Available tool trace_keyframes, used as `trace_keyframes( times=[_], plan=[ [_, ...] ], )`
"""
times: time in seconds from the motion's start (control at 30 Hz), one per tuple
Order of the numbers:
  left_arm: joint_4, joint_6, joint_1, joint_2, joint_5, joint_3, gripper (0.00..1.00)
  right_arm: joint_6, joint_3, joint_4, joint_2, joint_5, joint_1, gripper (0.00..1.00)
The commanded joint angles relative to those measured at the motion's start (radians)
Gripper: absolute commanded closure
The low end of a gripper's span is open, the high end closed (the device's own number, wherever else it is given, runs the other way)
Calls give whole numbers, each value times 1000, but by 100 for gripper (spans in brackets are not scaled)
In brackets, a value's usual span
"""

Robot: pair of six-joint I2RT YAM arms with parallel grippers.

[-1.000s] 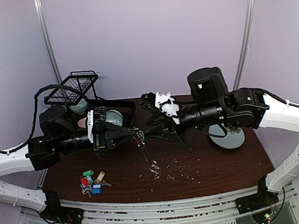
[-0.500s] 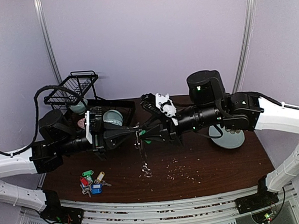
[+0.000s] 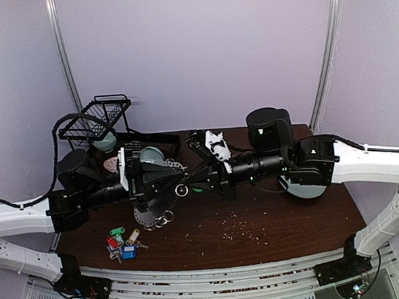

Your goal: Put the keys on the keyring

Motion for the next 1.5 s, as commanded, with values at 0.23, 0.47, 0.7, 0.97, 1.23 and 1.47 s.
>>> trace_keyframes(
  times=[0.23,0.47,0.7,0.97,1.23,1.47],
  plan=[
    [260,-43,0,50,-63,1,100,88,-86,133,7,-33,22,100],
    [374,-121,1,54,-101,-32,100,106,-111,166,-6,-42,33,100],
    [451,-174,1,34,-121,-94,100,105,-156,235,-72,-12,32,90],
    [440,-155,1,30,-140,-95,100,91,-157,116,-208,65,22,75],
    [411,-146,1,40,-140,-80,100,29,-98,97,-222,-16,2,65],
    [393,-128,1,35,-130,-74,100,52,-5,129,-128,4,-29,74]
  ],
)
